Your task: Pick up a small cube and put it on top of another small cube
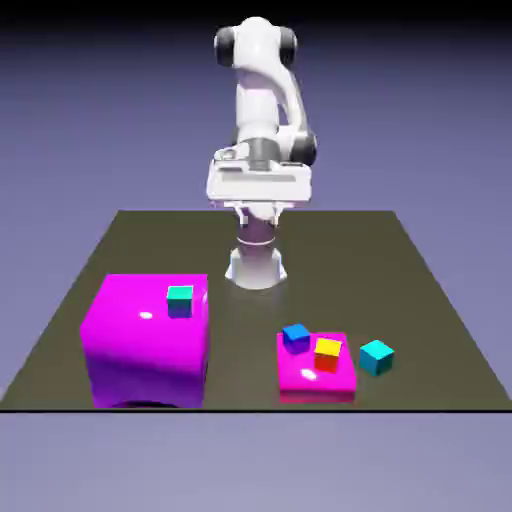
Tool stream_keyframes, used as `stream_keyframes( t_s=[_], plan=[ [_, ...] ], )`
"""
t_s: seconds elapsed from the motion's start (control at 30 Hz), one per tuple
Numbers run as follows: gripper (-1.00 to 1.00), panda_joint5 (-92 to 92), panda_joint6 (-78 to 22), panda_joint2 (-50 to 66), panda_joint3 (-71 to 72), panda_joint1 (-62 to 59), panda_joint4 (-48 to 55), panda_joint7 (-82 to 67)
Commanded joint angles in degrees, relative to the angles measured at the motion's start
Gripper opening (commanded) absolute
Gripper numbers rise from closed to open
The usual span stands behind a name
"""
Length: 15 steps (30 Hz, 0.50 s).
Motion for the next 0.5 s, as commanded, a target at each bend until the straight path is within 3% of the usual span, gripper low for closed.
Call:
stream_keyframes(
  t_s=[0.0, 0.47],
  plan=[
    [0.0, -0.35, -2.26, 2.08, 0.56, 0.41, 1.91, 0.29],
    [0.0, -5.22, -33.8, 31.15, 8.41, 6.08, 28.61, 4.35]
  ],
)
